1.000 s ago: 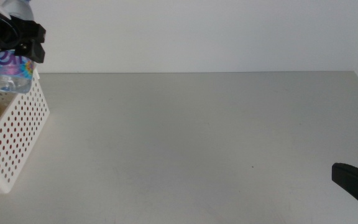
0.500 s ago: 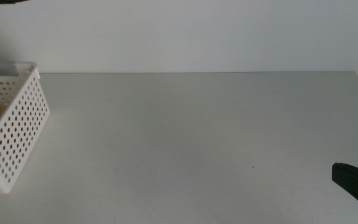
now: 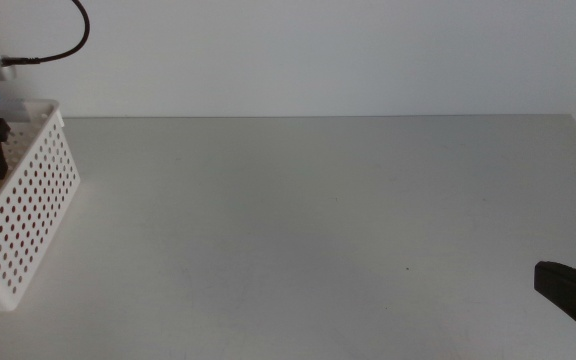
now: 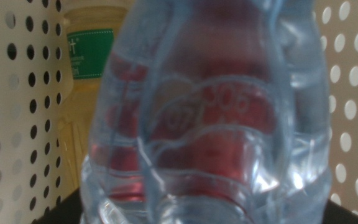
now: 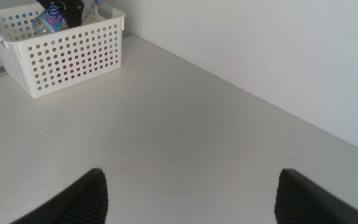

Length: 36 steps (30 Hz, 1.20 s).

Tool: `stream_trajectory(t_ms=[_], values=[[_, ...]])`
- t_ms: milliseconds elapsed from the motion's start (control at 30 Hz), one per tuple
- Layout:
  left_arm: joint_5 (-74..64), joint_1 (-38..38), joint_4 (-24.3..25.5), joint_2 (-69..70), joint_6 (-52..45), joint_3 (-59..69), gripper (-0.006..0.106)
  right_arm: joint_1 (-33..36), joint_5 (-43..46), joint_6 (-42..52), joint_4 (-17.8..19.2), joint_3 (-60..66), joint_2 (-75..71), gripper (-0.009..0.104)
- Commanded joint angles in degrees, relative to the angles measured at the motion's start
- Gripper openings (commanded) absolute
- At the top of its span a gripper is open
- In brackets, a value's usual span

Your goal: Use arms to grab the bottles and put them into the dustbin to the left of the table.

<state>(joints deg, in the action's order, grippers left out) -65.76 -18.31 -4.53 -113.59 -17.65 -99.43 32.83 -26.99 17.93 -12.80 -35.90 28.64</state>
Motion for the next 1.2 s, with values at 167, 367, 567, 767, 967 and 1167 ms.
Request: stream_trajectory(t_ms=[167,367,567,767,967,1167], values=[[1.7,-0.1,-1.5,2.1,-1.9,-2.2,0.057,-0.3,4.0,0.7,0.1,-1.3,0.2,0.085],[0.3,0.0,-3.2,2.5,-2.2,-2.2,0.094,-0.3,4.0,0.7,0.1,-1.3,0.2,0.085],[-1.5,0.6,-6.3,6.7,-2.0,-2.1,0.094,-0.3,4.0,0.7,0.1,-1.3,0.2,0.085],[0.9,4.8,-5.2,15.2,-2.0,2.5,0.094,-0.3,4.0,0.7,0.1,-1.3,0.2,0.085],[12.9,11.1,-5.4,29.0,-2.0,15.2,0.094,-0.3,4.0,0.7,0.1,-1.3,0.2,0.085],[23.1,15.9,-5.6,44.0,-1.7,26.2,0.094,-0.3,4.0,0.7,0.1,-1.3,0.2,0.085]])
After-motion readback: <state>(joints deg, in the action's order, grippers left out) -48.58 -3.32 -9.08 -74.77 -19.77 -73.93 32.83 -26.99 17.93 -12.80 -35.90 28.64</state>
